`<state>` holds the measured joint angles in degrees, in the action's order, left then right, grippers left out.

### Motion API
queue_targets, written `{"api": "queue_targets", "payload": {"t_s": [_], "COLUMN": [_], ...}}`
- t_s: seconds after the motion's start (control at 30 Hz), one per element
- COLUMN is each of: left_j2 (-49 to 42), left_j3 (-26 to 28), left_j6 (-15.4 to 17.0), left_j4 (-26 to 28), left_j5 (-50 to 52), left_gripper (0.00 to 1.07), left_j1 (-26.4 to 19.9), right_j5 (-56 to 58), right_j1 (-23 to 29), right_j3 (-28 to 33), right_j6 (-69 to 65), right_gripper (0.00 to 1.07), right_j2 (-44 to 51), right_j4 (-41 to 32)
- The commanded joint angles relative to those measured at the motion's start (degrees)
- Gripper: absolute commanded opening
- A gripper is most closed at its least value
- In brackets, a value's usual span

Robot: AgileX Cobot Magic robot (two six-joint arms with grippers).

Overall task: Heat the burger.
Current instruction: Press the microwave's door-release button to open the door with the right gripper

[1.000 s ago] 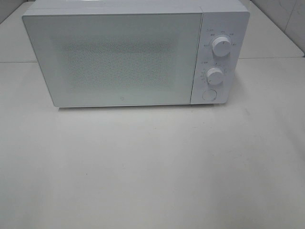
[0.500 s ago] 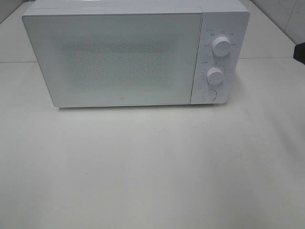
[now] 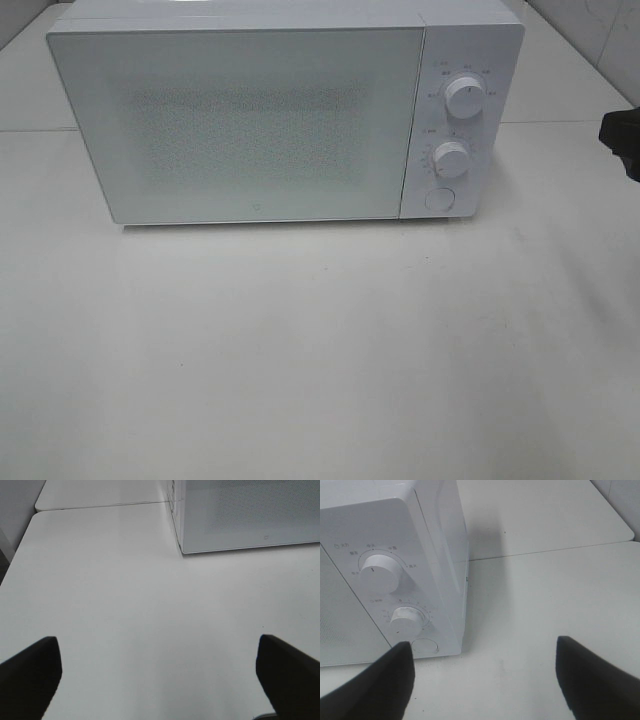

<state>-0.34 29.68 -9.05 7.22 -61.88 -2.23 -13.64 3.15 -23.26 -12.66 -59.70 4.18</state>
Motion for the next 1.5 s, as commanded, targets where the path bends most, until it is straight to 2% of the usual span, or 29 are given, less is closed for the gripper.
{"api": "queue_targets", "payload": {"t_s": [0.03,0.4,0.53,0.57,0.63,0.67,0.7,0.77,0.87,0.93,0.97,1.03,1.07,1.13,1.23,1.3,1.33,1.37,1.5], "left_j2": [-0.1,-0.1,-0.1,-0.1,-0.1,-0.1,-0.1,-0.1,-0.1,-0.1,-0.1,-0.1,-0.1,-0.1,-0.1,-0.1,-0.1,-0.1,-0.1], "left_j3": [0.1,0.1,0.1,0.1,0.1,0.1,0.1,0.1,0.1,0.1,0.1,0.1,0.1,0.1,0.1,0.1,0.1,0.1,0.1], "left_j6": [-0.1,-0.1,-0.1,-0.1,-0.1,-0.1,-0.1,-0.1,-0.1,-0.1,-0.1,-0.1,-0.1,-0.1,-0.1,-0.1,-0.1,-0.1,-0.1], "left_j4": [0.4,0.4,0.4,0.4,0.4,0.4,0.4,0.4,0.4,0.4,0.4,0.4,0.4,0.4,0.4,0.4,0.4,0.4,0.4], "left_j5": [0.4,0.4,0.4,0.4,0.4,0.4,0.4,0.4,0.4,0.4,0.4,0.4,0.4,0.4,0.4,0.4,0.4,0.4,0.4], "left_gripper": [0.98,0.98,0.98,0.98,0.98,0.98,0.98,0.98,0.98,0.98,0.98,0.98,0.98,0.98,0.98,0.98,0.98,0.98,0.98], "left_j1": [-0.1,-0.1,-0.1,-0.1,-0.1,-0.1,-0.1,-0.1,-0.1,-0.1,-0.1,-0.1,-0.1,-0.1,-0.1,-0.1,-0.1,-0.1,-0.1], "right_j5": [-4.0,-11.2,-13.0,-13.5,-14.0,-15.5,-15.5,-18.7,-20.6,-26.1,-26.1,-32.0,-32.0,-36.3,-37.8,-43.0,-43.0,-44.7,-45.4], "right_j1": [-0.1,-0.1,0.1,2.3,3.6,6.6,6.6,10.7,12.1,16.1,16.1,22.3,22.3,27.3,28.7,35.1,35.1,37.2,39.5], "right_j3": [1.8,6.8,8.1,8.1,8.1,8.1,8.1,8.1,8.1,8.1,8.1,8.0,8.0,8.0,8.0,7.6,7.6,6.9,5.2], "right_j6": [0.2,-0.2,-0.2,-0.2,0.1,1.1,1.1,4.6,6.4,11.7,11.7,18.9,18.9,25.0,26.9,31.3,31.3,32.0,33.0], "right_gripper": [0.75,0.75,0.75,0.75,0.75,0.75,0.75,0.75,0.75,0.75,0.75,0.75,0.75,0.75,0.75,0.75,0.75,0.75,0.75], "right_j2": [0.2,0.1,-3.9,-6.0,-7.0,-9.1,-9.1,-12.1,-13.2,-15.9,-15.9,-18.4,-18.4,-21.0,-21.9,-25.6,-25.6,-27.0,-29.1], "right_j4": [0.1,-1.5,-2.9,-3.0,-3.3,-5.2,-5.2,-11.4,-13.6,-20.7,-20.7,-31.5,-31.5,-40.0,-42.2,-52.9,-52.9,-55.5,-56.1]}}
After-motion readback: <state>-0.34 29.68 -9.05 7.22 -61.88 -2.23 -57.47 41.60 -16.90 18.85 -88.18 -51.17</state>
